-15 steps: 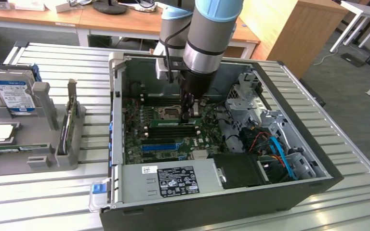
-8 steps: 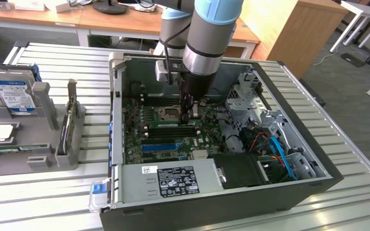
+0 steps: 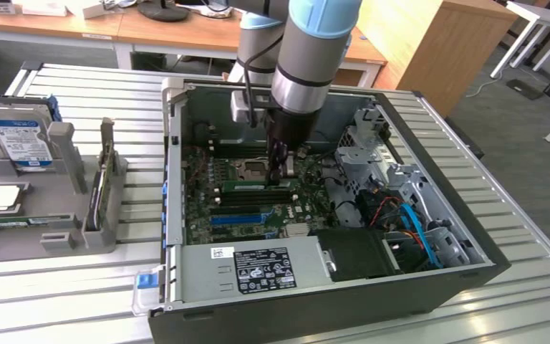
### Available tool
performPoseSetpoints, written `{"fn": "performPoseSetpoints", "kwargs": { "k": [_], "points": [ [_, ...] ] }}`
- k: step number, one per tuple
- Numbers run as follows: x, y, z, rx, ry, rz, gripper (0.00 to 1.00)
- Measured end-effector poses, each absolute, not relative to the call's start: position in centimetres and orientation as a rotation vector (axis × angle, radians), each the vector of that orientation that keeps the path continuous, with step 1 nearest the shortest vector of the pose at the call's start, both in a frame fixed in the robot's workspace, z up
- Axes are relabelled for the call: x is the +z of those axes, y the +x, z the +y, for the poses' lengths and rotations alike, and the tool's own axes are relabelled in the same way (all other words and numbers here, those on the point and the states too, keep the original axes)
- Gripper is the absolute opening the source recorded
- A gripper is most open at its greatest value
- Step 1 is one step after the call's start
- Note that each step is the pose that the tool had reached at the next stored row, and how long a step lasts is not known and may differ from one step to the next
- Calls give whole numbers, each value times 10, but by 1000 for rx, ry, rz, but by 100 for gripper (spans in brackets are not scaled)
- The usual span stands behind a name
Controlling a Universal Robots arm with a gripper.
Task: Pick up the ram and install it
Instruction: 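Insert the ram into the slot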
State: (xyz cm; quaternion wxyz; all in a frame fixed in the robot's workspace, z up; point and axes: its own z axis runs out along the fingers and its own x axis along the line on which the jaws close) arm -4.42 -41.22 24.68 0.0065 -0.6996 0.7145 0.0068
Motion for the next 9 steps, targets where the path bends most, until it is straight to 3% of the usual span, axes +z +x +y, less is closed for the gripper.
{"fn": "performPoseSetpoints", "kwargs": {
  "k": [9],
  "points": [
    [243, -44, -412, 21, -2189, 2236, 12]
  ]
}}
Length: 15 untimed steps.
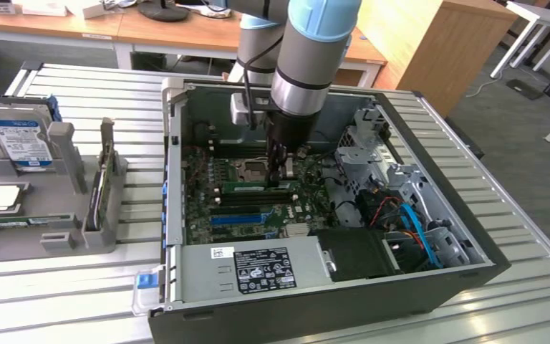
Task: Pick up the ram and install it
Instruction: 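Insert the ram into the slot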
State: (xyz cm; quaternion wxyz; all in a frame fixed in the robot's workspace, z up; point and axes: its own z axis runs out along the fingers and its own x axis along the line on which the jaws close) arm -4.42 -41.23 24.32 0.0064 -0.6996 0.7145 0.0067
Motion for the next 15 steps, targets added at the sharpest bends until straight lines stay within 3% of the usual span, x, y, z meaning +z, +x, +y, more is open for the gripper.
{"fn": "performPoseSetpoints", "kwargs": {
  "k": [15],
  "points": [
    [241, -44, -413, 21, -2189, 2235, 12]
  ]
}}
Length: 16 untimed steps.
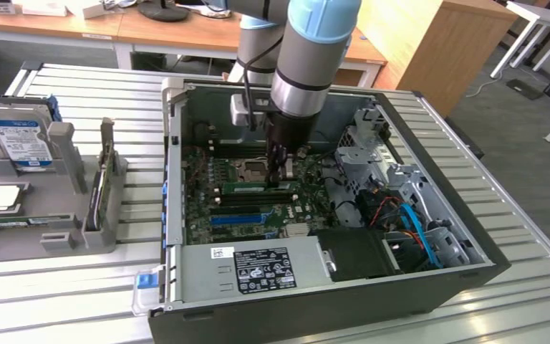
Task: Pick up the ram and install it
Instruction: 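Insert the ram into the slot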
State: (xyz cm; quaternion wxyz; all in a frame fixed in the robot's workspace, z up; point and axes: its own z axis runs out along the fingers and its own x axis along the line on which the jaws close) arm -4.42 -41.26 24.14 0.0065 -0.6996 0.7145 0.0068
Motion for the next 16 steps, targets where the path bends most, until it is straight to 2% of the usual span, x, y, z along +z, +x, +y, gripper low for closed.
{"fn": "performPoseSetpoints", "kwargs": {
  "k": [16],
  "points": [
    [238, -44, -413, 21, -2189, 2235, 12]
  ]
}}
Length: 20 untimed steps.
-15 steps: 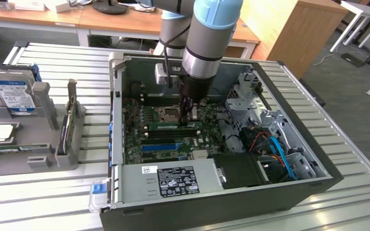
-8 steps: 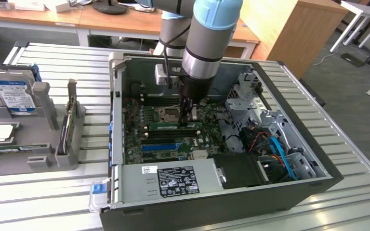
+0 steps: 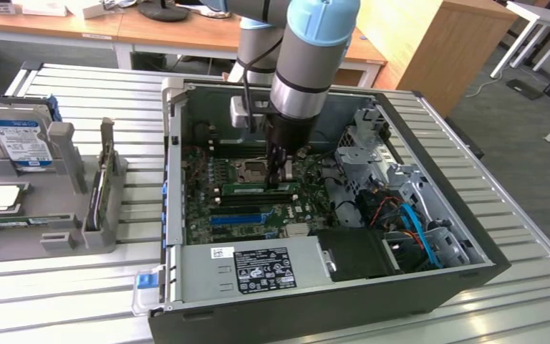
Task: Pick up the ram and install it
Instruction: 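Insert the ram into the slot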
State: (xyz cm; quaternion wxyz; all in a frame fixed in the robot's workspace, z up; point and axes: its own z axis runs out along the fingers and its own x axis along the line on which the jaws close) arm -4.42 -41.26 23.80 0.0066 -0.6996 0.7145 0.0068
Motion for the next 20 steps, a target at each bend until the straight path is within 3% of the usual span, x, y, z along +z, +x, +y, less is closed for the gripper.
{"fn": "performPoseSetpoints", "kwargs": {
  "k": [20],
  "points": [
    [236, -44, -415, 21, -2189, 2236, 12]
  ]
}}
